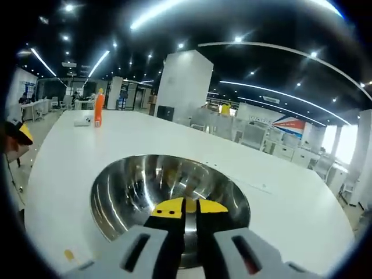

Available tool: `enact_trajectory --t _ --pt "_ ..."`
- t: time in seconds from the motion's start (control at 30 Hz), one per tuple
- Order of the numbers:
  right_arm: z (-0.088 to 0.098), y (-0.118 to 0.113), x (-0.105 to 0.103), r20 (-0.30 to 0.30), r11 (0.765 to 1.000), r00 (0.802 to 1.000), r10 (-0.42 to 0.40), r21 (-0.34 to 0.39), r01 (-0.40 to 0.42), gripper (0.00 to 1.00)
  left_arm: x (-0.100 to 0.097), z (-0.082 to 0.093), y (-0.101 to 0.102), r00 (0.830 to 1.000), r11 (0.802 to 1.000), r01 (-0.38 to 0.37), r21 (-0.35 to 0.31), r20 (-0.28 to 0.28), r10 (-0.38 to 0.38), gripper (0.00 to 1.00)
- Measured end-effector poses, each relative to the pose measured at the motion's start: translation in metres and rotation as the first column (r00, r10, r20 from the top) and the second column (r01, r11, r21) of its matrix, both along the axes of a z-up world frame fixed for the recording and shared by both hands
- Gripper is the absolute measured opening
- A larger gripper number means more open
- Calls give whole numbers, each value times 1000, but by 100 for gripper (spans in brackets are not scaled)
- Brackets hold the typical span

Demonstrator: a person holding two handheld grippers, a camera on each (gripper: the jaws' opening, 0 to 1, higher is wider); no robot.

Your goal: Pick up the QQ candy scattered on the table and place it into the stainless steel bowl on the table

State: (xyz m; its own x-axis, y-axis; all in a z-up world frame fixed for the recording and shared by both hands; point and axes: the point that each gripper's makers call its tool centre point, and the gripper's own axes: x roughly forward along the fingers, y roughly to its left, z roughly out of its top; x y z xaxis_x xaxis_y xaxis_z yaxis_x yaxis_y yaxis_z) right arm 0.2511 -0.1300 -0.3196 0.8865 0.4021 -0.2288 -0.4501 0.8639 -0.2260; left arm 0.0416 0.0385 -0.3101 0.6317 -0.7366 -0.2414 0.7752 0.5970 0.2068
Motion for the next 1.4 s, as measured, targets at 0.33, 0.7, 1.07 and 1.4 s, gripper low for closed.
enact_trajectory --t 0.33,0.7,1.07,1.4 --pt "9 -1 0 42 1000 999 6 18 -6 16 1 2 -2 1000 1000 5 1 5 -5 82" --pt "19 -6 -2 71 1000 997 -9 18 8 17 2 2 -2 1000 1000 2 10 7 -2 82" --pt "91 -14 -27 241 999 970 -19 40 10 17 1 2 -2 1000 1000 0 5 6 0 82" --pt "178 16 -99 433 993 898 72 51 -104 19 1 5 -2 1000 1000 2 -4 12 -2 82"
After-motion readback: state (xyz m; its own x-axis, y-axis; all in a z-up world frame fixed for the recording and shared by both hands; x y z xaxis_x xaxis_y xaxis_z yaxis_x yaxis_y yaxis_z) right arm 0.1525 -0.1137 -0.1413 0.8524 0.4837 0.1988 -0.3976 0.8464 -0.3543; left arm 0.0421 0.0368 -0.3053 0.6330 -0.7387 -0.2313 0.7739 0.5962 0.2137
